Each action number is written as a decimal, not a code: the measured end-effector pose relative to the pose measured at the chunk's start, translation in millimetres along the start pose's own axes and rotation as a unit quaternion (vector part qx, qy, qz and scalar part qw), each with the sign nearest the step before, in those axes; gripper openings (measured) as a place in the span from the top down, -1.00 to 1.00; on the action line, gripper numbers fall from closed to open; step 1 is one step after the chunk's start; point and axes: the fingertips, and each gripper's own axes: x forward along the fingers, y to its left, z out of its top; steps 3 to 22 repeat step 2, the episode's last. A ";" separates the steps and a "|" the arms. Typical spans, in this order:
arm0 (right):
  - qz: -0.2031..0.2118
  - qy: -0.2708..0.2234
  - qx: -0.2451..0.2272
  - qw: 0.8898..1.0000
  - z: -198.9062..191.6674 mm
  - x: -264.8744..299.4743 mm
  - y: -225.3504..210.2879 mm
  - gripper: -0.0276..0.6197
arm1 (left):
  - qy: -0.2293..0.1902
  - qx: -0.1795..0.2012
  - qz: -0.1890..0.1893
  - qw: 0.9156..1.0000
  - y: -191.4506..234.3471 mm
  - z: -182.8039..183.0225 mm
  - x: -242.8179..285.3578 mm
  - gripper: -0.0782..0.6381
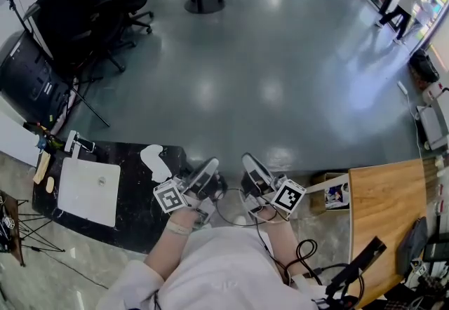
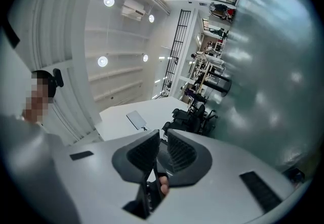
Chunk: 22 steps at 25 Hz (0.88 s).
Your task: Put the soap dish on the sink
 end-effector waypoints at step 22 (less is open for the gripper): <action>-0.002 0.001 0.002 1.000 -1.5 0.1 -1.5 0.72 | 0.008 0.007 0.005 1.000 2.3 -3.0 -0.2 0.76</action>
